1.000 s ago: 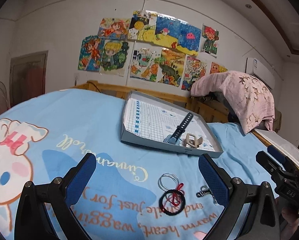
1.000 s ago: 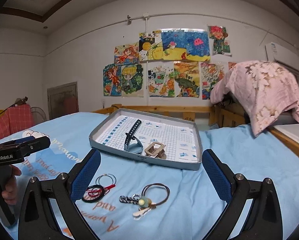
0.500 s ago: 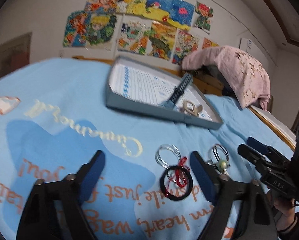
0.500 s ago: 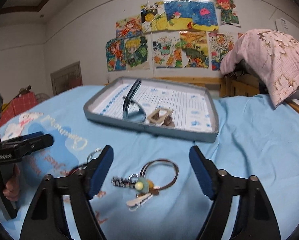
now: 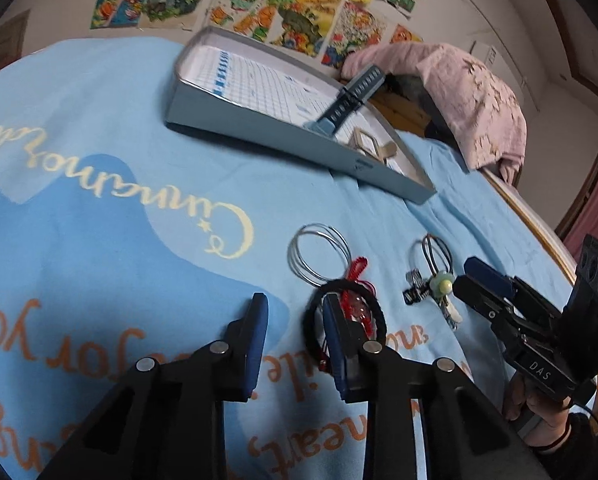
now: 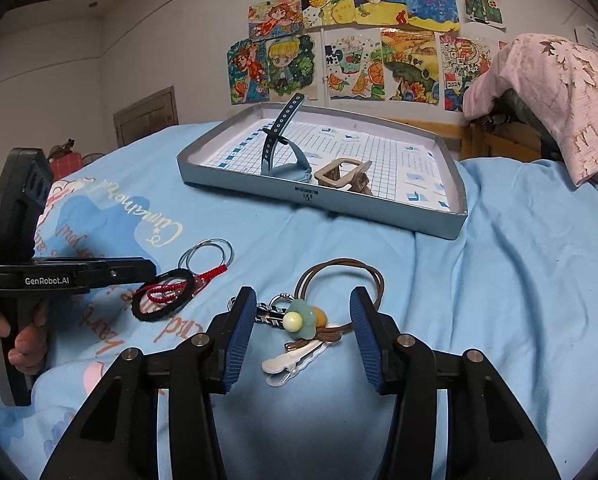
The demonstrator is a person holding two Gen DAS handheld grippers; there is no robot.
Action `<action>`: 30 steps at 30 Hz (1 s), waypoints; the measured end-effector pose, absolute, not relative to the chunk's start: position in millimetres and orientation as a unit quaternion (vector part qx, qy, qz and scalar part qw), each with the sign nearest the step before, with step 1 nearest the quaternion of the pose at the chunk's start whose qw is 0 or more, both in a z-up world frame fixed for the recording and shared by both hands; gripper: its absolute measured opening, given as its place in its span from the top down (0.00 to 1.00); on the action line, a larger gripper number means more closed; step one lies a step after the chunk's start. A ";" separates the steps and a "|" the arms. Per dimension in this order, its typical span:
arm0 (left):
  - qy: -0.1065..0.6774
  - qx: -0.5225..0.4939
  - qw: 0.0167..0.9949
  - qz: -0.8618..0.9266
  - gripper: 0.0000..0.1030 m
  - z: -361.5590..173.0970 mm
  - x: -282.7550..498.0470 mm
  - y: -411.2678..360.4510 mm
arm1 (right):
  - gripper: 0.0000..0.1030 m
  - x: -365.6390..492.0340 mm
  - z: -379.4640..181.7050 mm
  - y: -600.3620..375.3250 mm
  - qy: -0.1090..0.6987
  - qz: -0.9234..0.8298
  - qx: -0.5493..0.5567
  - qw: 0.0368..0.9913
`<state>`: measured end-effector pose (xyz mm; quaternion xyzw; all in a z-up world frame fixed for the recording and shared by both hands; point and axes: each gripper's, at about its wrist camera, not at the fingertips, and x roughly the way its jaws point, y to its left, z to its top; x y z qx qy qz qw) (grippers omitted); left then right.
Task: Organize jewelry
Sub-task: 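Grasp the black hair tie with the left tool while the right tool grasps the green-flower keychain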
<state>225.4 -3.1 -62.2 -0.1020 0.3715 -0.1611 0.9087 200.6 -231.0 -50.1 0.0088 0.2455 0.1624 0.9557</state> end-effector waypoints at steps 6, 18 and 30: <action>0.394 -0.078 0.902 -0.158 0.89 -67.0 231.9 -13.2 | 0.65 204.2 -52.3 -230.8 0.258 0.165 0.008 0.952; 0.357 -0.105 0.912 -0.174 0.94 -63.1 216.4 -1.4 | 0.69 210.1 -59.1 -222.5 0.279 0.166 -0.006 0.946; 0.298 -0.113 0.930 -0.181 0.95 -50.4 195.8 5.4 | 0.83 197.5 -53.1 -223.8 0.245 0.167 -0.010 0.955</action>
